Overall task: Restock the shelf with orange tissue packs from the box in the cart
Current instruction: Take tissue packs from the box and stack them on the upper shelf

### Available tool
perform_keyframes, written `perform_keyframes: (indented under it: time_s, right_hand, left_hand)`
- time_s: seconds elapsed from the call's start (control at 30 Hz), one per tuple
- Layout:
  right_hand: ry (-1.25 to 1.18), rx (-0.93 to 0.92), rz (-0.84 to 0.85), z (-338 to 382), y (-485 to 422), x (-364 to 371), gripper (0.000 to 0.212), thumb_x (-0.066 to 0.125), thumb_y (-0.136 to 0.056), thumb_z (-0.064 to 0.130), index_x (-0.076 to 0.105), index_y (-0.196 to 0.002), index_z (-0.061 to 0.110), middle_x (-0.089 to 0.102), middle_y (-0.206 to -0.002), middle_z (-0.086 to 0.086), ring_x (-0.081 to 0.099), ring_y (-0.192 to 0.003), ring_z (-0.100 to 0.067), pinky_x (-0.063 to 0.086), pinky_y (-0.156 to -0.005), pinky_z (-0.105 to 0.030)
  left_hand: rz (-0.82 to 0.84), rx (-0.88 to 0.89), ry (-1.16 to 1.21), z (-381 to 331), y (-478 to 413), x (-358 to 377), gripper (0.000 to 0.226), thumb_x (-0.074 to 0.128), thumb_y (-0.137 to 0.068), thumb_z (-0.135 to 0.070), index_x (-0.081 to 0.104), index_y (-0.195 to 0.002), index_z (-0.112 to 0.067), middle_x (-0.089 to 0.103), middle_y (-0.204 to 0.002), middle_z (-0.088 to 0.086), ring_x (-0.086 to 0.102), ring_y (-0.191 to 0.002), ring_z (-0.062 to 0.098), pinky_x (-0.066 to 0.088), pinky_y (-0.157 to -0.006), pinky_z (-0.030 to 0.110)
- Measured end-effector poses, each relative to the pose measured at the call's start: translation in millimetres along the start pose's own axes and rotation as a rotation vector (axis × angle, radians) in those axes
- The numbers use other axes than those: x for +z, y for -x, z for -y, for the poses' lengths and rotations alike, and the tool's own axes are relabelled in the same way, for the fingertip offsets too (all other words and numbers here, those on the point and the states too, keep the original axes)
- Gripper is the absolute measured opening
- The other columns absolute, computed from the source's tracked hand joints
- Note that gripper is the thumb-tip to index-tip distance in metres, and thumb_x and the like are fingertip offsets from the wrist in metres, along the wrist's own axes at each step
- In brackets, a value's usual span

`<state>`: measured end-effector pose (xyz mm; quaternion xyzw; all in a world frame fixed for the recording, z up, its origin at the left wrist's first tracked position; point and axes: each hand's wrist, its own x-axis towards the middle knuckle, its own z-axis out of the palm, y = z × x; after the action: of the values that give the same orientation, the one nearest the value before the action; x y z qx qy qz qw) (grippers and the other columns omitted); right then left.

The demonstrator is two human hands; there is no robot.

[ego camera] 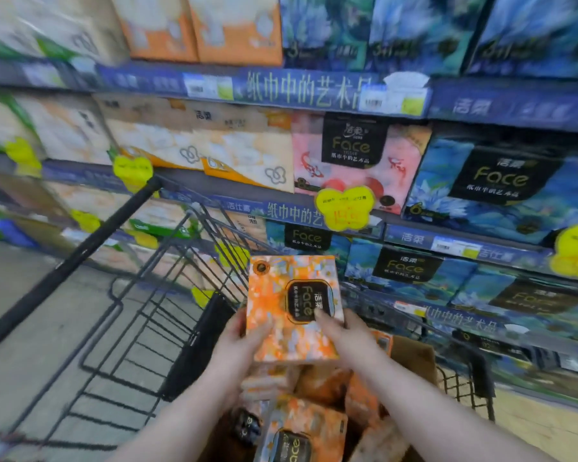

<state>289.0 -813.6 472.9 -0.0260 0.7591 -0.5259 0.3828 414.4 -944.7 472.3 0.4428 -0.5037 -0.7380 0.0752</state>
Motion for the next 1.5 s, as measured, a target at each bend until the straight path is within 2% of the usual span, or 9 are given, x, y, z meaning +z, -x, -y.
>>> perform_keyframes:
  time_s: [0.13, 0.27, 0.57, 0.7, 0.9, 1.03, 1.13, 1.27, 1.5]
  right_hand:
    - [0.017, -0.142, 0.042, 43.4, 28.4, -0.2, 0.032, 0.063, -0.089, 0.034, 0.058, -0.116, 0.018, 0.068, -0.106, -0.002, 0.065, -0.097, -0.02, 0.051, -0.092, -0.038]
    - [0.055, -0.316, 0.102, 84.6, 52.4, 6.0, 0.028, 0.063, -0.089, 0.031, 0.059, -0.116, 0.022, 0.068, -0.105, 0.002, 0.065, -0.093, -0.013, 0.051, -0.082, -0.028]
    - [0.071, -0.538, 0.261, 144.0, 113.1, 52.9, 0.023, 0.061, -0.091, 0.028, 0.059, -0.114, 0.024, 0.071, -0.099, 0.007, 0.068, -0.083, -0.005, 0.053, -0.066, -0.017]
    - [0.074, -0.599, 0.301, 159.9, 144.7, 80.1, 0.021, 0.06, -0.092, 0.032, 0.059, -0.112, 0.025, 0.07, -0.099, 0.007, 0.068, -0.088, -0.009, 0.055, -0.071, -0.021]
    - [0.078, -0.669, 0.301, 178.5, 201.1, 158.8, 0.029, 0.06, -0.09, 0.037, 0.059, -0.116, 0.023, 0.069, -0.107, 0.002, 0.066, -0.097, -0.016, 0.053, -0.09, -0.037]
    - [0.107, -0.701, 0.308, 178.5, 247.2, 237.8, 0.024, 0.059, -0.09, 0.043, 0.059, -0.109, 0.029, 0.067, -0.111, 0.004, 0.063, -0.102, -0.016, 0.05, -0.095, -0.038]
    - [0.114, -0.75, 0.34, 181.5, 282.2, 298.5, 0.025, 0.059, -0.09, 0.039, 0.061, -0.11, 0.023, 0.07, -0.106, 0.003, 0.066, -0.097, -0.016, 0.052, -0.089, -0.033]
    - [0.098, -0.776, 0.412, 190.0, 318.2, 361.4, 0.021, 0.059, -0.092, 0.034, 0.062, -0.107, 0.021, 0.073, -0.1, 0.0, 0.069, -0.082, -0.011, 0.054, -0.064, -0.019]
    - [0.118, -0.821, 0.407, 230.9, 343.9, 431.4, 0.046, 0.068, -0.073, 0.052, 0.065, -0.106, 0.022, 0.073, -0.102, -0.002, 0.07, -0.092, -0.022, 0.055, -0.088, -0.043]
  left_hand:
    - [0.004, 0.151, 0.001, -38.2, 32.3, -5.0, 0.083, 0.083, -0.054, -0.041, 0.052, -0.127, -0.017, 0.071, -0.111, 0.009, 0.07, -0.097, 0.029, 0.054, -0.09, 0.048]
    - [-0.029, 0.268, 0.004, -67.9, 66.5, -18.0, 0.067, 0.083, -0.064, -0.027, 0.054, -0.123, -0.017, 0.073, -0.107, 0.005, 0.072, -0.091, 0.023, 0.058, -0.071, 0.034]
    - [-0.168, 0.426, 0.029, -107.0, 132.1, -72.9, 0.066, 0.079, -0.074, -0.028, 0.047, -0.13, -0.015, 0.07, -0.111, 0.006, 0.072, -0.091, 0.022, 0.059, -0.07, 0.036]
    - [-0.214, 0.47, 0.044, -120.6, 157.6, -104.2, 0.069, 0.076, -0.076, -0.028, 0.043, -0.135, -0.014, 0.07, -0.112, 0.007, 0.073, -0.09, 0.021, 0.059, -0.076, 0.037]
    - [-0.256, 0.58, 0.031, -142.1, 209.9, -186.0, 0.053, 0.074, -0.08, -0.023, 0.053, -0.126, -0.009, 0.072, -0.107, 0.007, 0.072, -0.088, 0.021, 0.058, -0.067, 0.03]
    - [-0.321, 0.625, 0.0, -147.4, 254.0, -268.4, 0.042, 0.071, -0.083, -0.021, 0.056, -0.121, -0.01, 0.072, -0.105, 0.005, 0.071, -0.089, 0.019, 0.058, -0.073, 0.03]
    - [-0.344, 0.666, -0.014, -148.0, 284.3, -333.4, 0.044, 0.072, -0.082, -0.023, 0.057, -0.122, -0.011, 0.073, -0.105, 0.003, 0.071, -0.091, 0.019, 0.057, -0.081, 0.034]
    - [-0.4, 0.705, -0.015, -152.2, 317.5, -398.7, 0.047, 0.074, -0.08, -0.028, 0.056, -0.122, -0.016, 0.072, -0.106, 0.001, 0.071, -0.093, 0.018, 0.055, -0.087, 0.038]
    - [-0.423, 0.77, -0.027, -182.1, 328.8, -463.2, 0.034, 0.074, -0.078, -0.034, 0.063, -0.106, -0.021, 0.074, -0.098, -0.003, 0.071, -0.088, 0.016, 0.055, -0.087, 0.04]
